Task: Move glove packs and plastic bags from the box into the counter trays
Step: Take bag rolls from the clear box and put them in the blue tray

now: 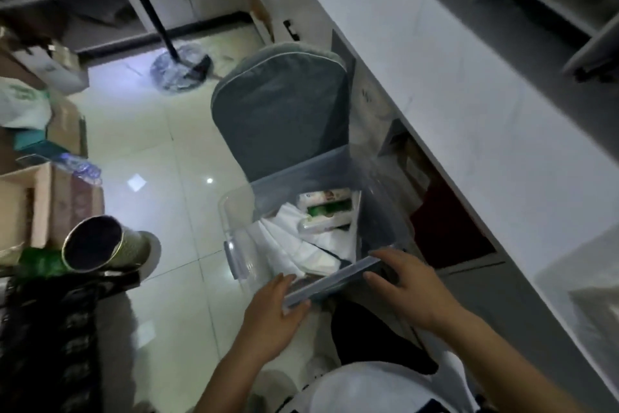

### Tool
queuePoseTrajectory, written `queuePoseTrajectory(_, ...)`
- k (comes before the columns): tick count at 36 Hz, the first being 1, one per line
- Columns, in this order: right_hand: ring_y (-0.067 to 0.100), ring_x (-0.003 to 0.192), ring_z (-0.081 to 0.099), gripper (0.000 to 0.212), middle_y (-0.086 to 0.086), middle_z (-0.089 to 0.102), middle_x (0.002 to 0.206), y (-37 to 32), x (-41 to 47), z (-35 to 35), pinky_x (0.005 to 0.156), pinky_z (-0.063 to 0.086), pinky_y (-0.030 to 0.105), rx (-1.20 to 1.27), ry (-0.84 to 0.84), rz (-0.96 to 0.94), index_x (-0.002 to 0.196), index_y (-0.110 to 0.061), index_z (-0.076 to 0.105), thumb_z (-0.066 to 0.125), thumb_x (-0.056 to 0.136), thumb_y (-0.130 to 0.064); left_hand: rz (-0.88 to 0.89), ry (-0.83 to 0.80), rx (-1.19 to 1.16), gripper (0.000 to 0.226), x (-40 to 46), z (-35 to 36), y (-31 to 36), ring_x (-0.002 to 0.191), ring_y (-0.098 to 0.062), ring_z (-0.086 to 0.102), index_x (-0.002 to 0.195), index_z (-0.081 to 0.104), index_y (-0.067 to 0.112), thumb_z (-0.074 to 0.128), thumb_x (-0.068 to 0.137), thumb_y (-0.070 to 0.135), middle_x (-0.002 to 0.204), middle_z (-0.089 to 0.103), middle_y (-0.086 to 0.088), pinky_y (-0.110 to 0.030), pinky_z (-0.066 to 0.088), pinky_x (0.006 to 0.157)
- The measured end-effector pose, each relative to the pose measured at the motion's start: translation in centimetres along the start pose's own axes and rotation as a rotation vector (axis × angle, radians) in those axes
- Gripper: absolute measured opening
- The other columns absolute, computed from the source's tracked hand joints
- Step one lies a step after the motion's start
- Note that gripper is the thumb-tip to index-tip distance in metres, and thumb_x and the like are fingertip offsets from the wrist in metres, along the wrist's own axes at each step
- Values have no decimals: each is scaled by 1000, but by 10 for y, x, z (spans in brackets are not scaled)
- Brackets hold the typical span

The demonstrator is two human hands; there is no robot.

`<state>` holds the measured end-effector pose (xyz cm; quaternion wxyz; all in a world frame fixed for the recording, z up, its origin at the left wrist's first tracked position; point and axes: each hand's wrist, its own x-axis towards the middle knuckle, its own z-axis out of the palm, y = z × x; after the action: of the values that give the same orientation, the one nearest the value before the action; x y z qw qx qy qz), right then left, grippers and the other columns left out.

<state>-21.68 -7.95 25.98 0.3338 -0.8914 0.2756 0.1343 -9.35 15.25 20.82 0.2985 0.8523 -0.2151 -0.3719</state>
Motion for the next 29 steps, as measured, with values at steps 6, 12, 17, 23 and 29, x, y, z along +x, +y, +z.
queuePoseTrajectory(6,15,125,54,55,-6,57,139,32,80,-11,103,43,36,1,-98,23,135,-25,56,58,89,-54,-192,-1,31,63,40,-21,7,139,-14,36,146,35,36,53,90,59,155,35,11,-34,31,114)
queuePoseTrajectory(12,21,124,54,48,-1,60,135,76,134,26,98,39,37,-39,-154,104,131,-28,58,57,87,-48,-293,-58,18,62,108,-13,15,137,-14,38,146,38,30,59,91,49,153,38,6,-27,30,109)
queuePoseTrajectory(17,22,145,22,65,-2,33,156,107,141,76,112,17,54,-200,-274,197,149,-33,32,46,90,-55,-381,-180,85,65,162,15,6,140,-22,36,148,37,26,59,90,46,156,35,-1,-35,30,113)
queuePoseTrajectory(23,24,150,10,66,1,22,162,125,133,105,115,8,57,-323,-286,147,151,-30,30,39,92,-57,-401,-281,291,68,224,50,-17,137,-30,38,149,34,23,61,89,41,154,36,-6,-43,37,109)
queuePoseTrajectory(29,25,148,21,57,5,37,156,140,125,120,112,12,65,-346,-135,30,140,-27,49,47,89,-51,-241,-230,635,79,297,80,-37,145,-34,21,153,21,21,60,89,42,161,19,-10,-48,26,115)
